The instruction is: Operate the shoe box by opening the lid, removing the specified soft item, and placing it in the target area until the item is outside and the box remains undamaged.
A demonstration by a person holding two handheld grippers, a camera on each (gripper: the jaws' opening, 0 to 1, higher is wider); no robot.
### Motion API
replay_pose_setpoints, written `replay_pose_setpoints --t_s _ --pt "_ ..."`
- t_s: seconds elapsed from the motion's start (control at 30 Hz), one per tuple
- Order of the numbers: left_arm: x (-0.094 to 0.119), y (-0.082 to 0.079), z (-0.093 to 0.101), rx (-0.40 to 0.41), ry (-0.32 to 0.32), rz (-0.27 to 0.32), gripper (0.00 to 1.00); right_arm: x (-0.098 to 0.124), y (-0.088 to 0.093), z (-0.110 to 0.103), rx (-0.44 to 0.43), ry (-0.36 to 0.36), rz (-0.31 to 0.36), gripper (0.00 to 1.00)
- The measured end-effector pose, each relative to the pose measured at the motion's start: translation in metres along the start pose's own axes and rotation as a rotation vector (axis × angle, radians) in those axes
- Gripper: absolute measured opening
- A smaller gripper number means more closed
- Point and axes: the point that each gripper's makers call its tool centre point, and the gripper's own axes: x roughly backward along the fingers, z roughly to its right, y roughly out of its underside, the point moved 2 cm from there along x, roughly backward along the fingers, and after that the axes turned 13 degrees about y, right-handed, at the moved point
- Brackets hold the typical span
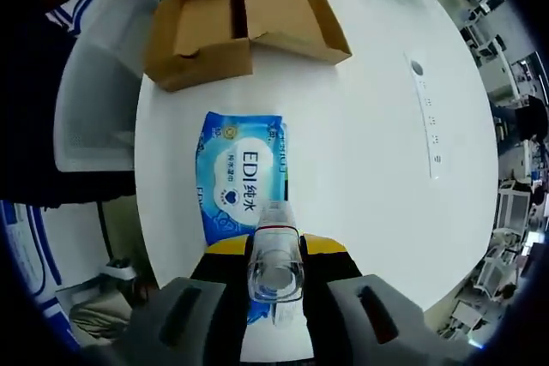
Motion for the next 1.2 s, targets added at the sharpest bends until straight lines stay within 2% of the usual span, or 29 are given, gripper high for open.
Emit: replay_pose_setpoints --t_s 0.57,1.2 --pt "-0.003 0.002 -0.005 -0.004 0.008 -0.007 0.03 -0.03 -0.005 0.018 0.025 -0.001 -0.018 0.19" --pt "-0.004 0.003 -0.009 -0.015 0.017 -0.02 0.03 -0.06 -0.003 0.02 0.012 -0.033 -0.034 0.2"
